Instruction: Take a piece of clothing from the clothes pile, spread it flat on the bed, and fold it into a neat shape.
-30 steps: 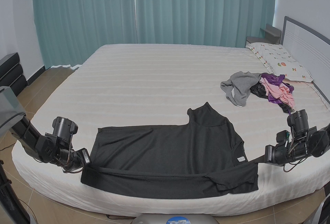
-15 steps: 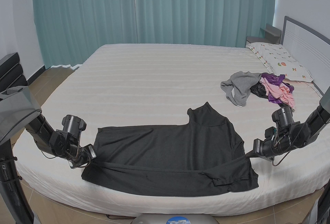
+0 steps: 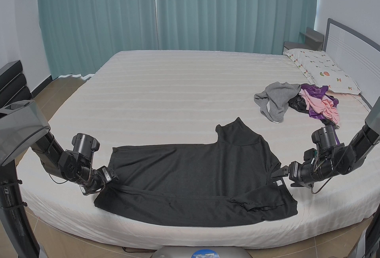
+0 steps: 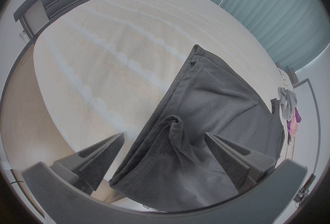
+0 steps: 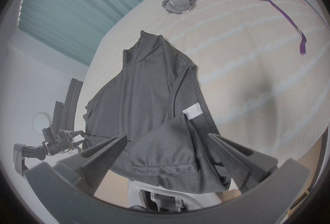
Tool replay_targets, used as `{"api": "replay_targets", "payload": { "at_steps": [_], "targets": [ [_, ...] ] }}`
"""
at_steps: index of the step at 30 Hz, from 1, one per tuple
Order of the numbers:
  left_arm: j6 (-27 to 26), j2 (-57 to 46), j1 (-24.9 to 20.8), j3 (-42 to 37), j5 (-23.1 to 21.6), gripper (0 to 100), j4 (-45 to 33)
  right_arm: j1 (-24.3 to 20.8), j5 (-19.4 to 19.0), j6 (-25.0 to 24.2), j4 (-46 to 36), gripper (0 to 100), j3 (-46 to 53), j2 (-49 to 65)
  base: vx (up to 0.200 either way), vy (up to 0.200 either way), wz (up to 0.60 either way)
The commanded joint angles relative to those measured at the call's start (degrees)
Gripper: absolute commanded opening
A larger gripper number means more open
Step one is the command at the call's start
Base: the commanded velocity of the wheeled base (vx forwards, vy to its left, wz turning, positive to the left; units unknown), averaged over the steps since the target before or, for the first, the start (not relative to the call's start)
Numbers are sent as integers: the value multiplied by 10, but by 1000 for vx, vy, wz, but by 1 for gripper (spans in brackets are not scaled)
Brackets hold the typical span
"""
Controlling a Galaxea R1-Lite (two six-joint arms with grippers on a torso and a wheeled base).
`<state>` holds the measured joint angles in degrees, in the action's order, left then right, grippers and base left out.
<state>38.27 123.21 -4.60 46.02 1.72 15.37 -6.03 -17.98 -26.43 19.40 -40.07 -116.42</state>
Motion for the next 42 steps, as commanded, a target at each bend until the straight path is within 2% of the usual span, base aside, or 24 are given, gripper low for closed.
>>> {"api": "replay_targets", "payload": {
  "at_steps": [1,3,4,6,8,9,11,14,15,16,18,25,29,42],
  "targets": [
    [9,-36,20,-10,-37,100,-2,-16,-3,-6,67,100,90,52,0,0,0],
    [10,-50,29,-15,-55,100,-2,-26,-3,-13,107,100,125,56,0,0,0],
    [10,-70,43,-30,-81,100,-2,-39,-2,-35,179,100,175,57,0,0,0],
    [10,-89,56,-46,-107,100,-2,-57,0,-73,269,100,228,52,0,0,0],
    [10,-94,58,-53,-115,100,-1,-66,1,-87,300,100,246,47,0,0,0],
    [11,-104,64,-68,-138,100,0,-88,3,-118,372,100,286,34,0,0,0],
    [30,-117,69,-83,-167,100,0,-112,8,-159,461,100,330,14,0,0,0],
    [55,-127,70,-94,-198,100,4,-139,37,-206,545,100,366,-25,0,0,0],
    [56,-128,70,-95,-201,100,4,-141,42,-210,553,100,367,-29,0,0,0],
    [59,-130,70,-102,-211,100,4,-146,65,-223,599,100,384,-57,0,0,0],
    [60,-131,70,-109,-218,100,5,-147,74,-230,658,100,401,-85,0,0,0],
    [76,-127,76,-115,-250,100,8,-155,85,-303,686,100,401,-107,-57,0,0],
    [75,-125,77,-117,-260,100,8,-159,90,-317,689,100,401,-110,-200,0,0],
    [77,-116,78,-117,-269,100,9,-145,102,-363,705,100,338,-122,0,0,0]
  ]
}}
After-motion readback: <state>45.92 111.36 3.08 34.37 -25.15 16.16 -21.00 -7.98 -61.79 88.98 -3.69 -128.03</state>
